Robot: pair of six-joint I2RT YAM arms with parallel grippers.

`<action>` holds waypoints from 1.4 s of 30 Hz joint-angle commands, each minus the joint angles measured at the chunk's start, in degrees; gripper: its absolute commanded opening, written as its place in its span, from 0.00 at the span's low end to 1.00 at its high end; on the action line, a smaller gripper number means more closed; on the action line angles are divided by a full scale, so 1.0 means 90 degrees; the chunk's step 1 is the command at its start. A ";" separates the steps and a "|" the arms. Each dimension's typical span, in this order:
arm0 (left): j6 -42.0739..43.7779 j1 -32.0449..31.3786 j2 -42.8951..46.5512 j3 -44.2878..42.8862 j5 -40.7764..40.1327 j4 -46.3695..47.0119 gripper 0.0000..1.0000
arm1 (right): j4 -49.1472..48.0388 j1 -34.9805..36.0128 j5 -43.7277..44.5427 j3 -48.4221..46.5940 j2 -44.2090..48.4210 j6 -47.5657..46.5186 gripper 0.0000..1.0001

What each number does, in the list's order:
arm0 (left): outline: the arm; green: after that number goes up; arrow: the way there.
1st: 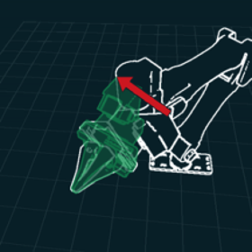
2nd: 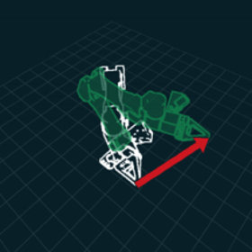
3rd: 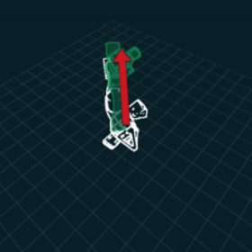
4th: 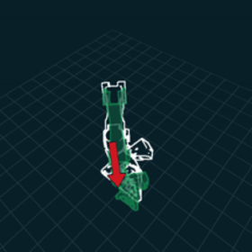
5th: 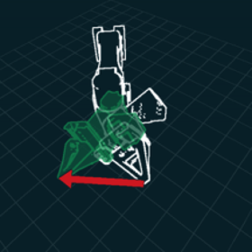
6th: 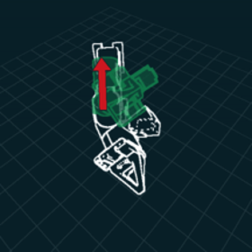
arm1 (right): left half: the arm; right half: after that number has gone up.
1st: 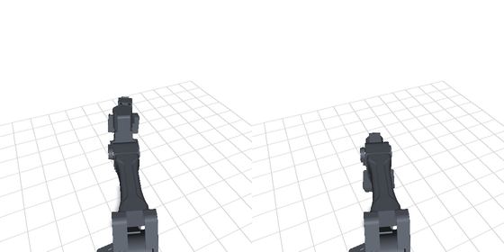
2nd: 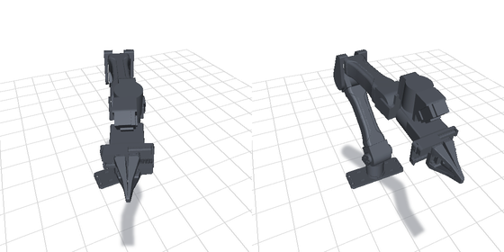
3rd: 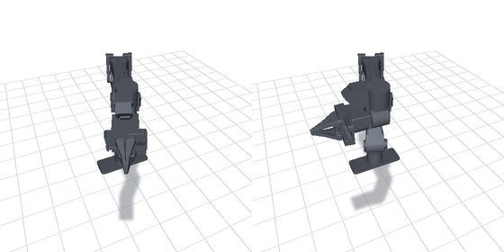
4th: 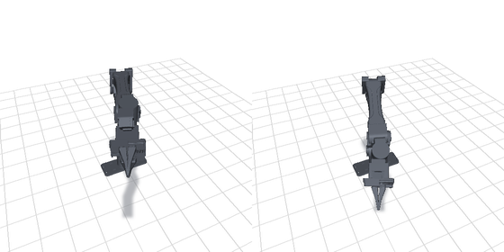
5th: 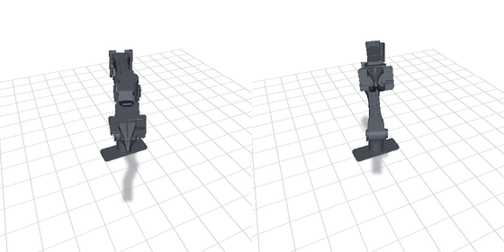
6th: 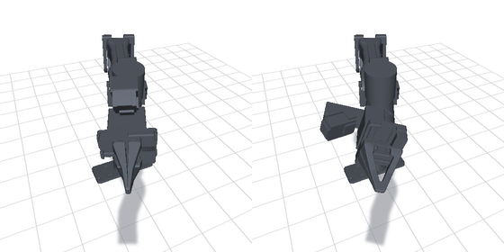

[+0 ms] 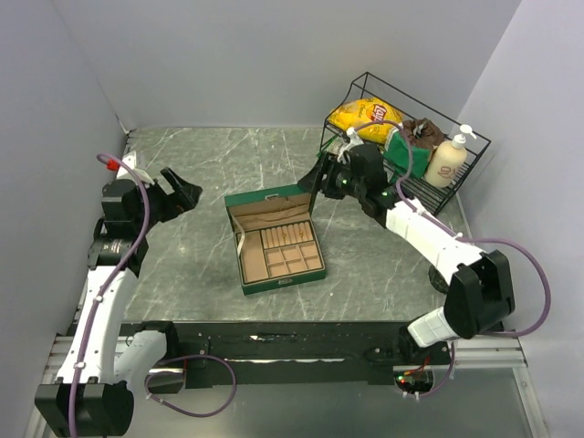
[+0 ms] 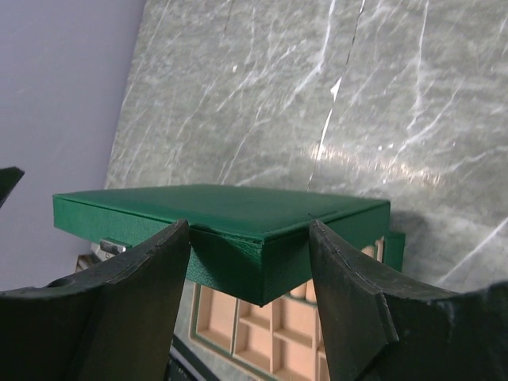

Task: Organize the mixed jewelry

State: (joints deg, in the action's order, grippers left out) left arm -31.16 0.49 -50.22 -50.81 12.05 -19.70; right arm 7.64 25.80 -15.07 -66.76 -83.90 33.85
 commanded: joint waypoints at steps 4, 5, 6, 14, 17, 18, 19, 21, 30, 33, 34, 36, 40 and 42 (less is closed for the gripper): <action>-0.1488 -0.0474 0.0228 0.0556 0.1229 0.0597 0.97 | 0.0489 0.0053 -0.0190 0.1030 0.0532 0.0184 0.66; -0.1789 -0.0552 0.0180 0.0635 0.1239 0.0694 0.96 | 0.0450 0.0063 -0.0287 0.1118 0.0630 0.0378 0.66; -0.1918 -0.0717 0.0141 0.0809 0.1258 0.0985 0.97 | 0.0344 0.0063 -0.0404 0.1332 0.0679 0.0467 0.66; -0.2806 -0.1929 -0.0299 0.1299 0.0527 0.1583 0.97 | -0.0038 0.0190 -0.0552 0.1890 0.1011 0.0878 0.66; -0.3021 -0.2134 -0.0144 0.1524 0.0351 0.1807 0.97 | 0.0040 0.0229 -0.0523 0.1910 0.1050 0.0878 0.66; -0.3042 -0.2154 -0.0104 0.1601 0.0350 0.1857 0.97 | 0.0040 0.0238 -0.0523 0.1949 0.1060 0.0878 0.66; -0.3061 -0.2164 -0.0065 0.1622 0.0350 0.1896 0.97 | 0.0040 0.0239 -0.0532 0.1978 0.1099 0.0868 0.66; -0.3062 -0.2174 -0.0036 0.1631 0.0360 0.1819 0.98 | 0.0040 0.0268 -0.0533 0.2066 0.1128 0.0859 0.66; -0.2984 -0.2193 0.0120 0.1914 0.0399 0.1662 0.99 | 0.0001 0.0278 -0.0494 0.2515 0.1265 0.0898 0.66; -0.2837 -0.2193 0.0257 0.1895 0.0214 0.1399 0.99 | 0.0156 0.0278 -0.0347 0.2535 0.1314 0.0830 0.66; -0.2789 -0.2193 0.0286 0.1876 0.0155 0.1263 0.99 | 0.0244 0.0278 -0.0260 0.2526 0.1343 0.0771 0.67; -0.2623 -0.2193 0.0365 0.1808 -0.0020 0.1116 0.98 | 0.0313 0.0268 -0.0172 0.2526 0.1373 0.0712 0.68; -0.2262 -0.2193 0.0345 0.1681 -0.0382 0.0755 0.97 | 0.0606 0.0278 -0.0015 0.2340 0.1286 0.0391 0.71; -0.2144 -0.2193 0.0258 0.1602 -0.0499 0.0618 0.96 | 0.0869 0.0278 0.0043 0.2155 0.1217 0.0225 0.73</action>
State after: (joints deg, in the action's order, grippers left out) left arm -53.98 -19.00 -47.62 -33.98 11.22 -11.22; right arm 11.75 27.90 -17.04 -44.03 -73.54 39.38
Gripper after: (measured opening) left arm 0.968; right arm 0.712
